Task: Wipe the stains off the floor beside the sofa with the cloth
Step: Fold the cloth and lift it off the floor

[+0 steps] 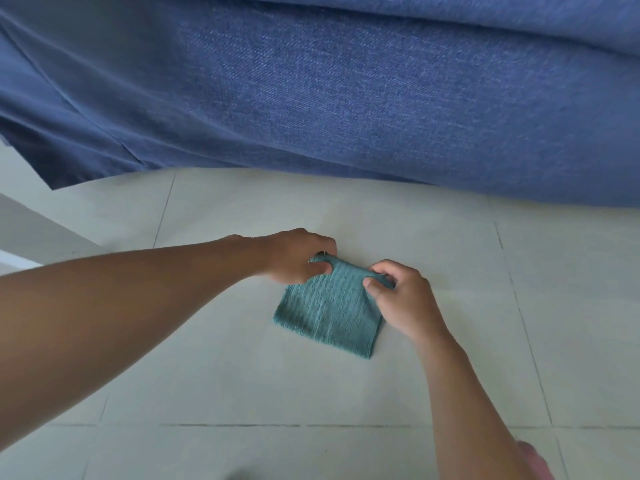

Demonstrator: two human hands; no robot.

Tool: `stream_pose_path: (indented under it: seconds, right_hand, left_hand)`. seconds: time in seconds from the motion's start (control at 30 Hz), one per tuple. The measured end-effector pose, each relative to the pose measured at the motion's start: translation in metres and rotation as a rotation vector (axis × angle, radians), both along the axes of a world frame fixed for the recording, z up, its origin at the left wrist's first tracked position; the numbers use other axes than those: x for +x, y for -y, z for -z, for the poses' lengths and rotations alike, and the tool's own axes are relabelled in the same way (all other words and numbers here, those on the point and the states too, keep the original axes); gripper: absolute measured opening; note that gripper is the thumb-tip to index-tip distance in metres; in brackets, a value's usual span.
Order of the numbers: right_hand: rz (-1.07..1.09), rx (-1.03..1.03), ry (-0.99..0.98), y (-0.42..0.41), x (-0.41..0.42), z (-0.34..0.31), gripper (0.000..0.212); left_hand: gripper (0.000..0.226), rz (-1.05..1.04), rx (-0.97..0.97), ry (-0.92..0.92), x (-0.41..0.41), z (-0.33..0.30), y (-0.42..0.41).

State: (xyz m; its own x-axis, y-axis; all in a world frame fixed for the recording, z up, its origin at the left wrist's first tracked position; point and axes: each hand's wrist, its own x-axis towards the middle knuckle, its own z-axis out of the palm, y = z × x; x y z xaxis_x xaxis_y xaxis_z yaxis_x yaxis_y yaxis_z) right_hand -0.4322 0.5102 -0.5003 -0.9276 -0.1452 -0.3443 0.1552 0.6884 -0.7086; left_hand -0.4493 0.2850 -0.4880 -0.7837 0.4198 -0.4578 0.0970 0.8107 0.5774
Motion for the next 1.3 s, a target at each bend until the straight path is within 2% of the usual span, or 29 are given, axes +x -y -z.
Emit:
stream_pose_path:
  seconds: [0.1, 0.2, 0.33, 0.5, 0.63, 0.77, 0.83, 0.93, 1.0, 1.2, 1.3]
  right_hand:
    - [0.080, -0.178, 0.081, -0.004, -0.003, -0.005, 0.004]
    - [0.133, -0.271, 0.094, -0.011, -0.006, -0.010, 0.010]
    - [0.205, -0.255, 0.058, -0.028, -0.013, -0.012, 0.012]
    - [0.325, -0.215, 0.060, -0.076, -0.009, -0.018, 0.015]
    - [0.447, -0.082, 0.031, -0.123, 0.005, -0.017, 0.015]
    - [0.490, 0.202, -0.133, -0.143, 0.030, -0.006, 0.032]
    - [0.371, 0.285, -0.177, -0.136, 0.046, 0.005, 0.044]
    - [0.155, 0.441, -0.100, -0.111, 0.070, 0.027, 0.064]
    - [0.143, 0.502, -0.102, -0.093, 0.081, 0.037, 0.072]
    - [0.104, 0.528, -0.139, -0.064, 0.076, 0.044, 0.070]
    - [0.060, 0.424, -0.148, -0.051, 0.058, 0.037, 0.066]
  left_hand:
    - [0.007, -0.145, 0.170, 0.113, 0.005, -0.004, -0.002]
    - [0.015, -0.243, 0.294, 0.189, 0.006, -0.012, -0.004]
    - [0.028, -0.293, 0.430, 0.312, -0.003, -0.023, -0.018]
    - [0.027, -0.223, 0.410, 0.327, -0.021, -0.021, -0.065]
    - [0.026, -0.083, 0.300, 0.236, -0.030, -0.011, -0.126]
    - [0.042, 0.230, 0.041, -0.057, -0.033, 0.002, -0.164]
    - [0.053, 0.367, -0.028, -0.171, -0.036, 0.006, -0.169]
    - [0.062, 0.489, -0.086, -0.305, -0.041, 0.012, -0.165]
    - [0.065, 0.536, -0.129, -0.355, -0.042, 0.014, -0.159]
    - [0.074, 0.533, -0.222, -0.412, -0.040, 0.017, -0.132]
    - [0.077, 0.471, -0.272, -0.389, -0.041, 0.013, -0.105]
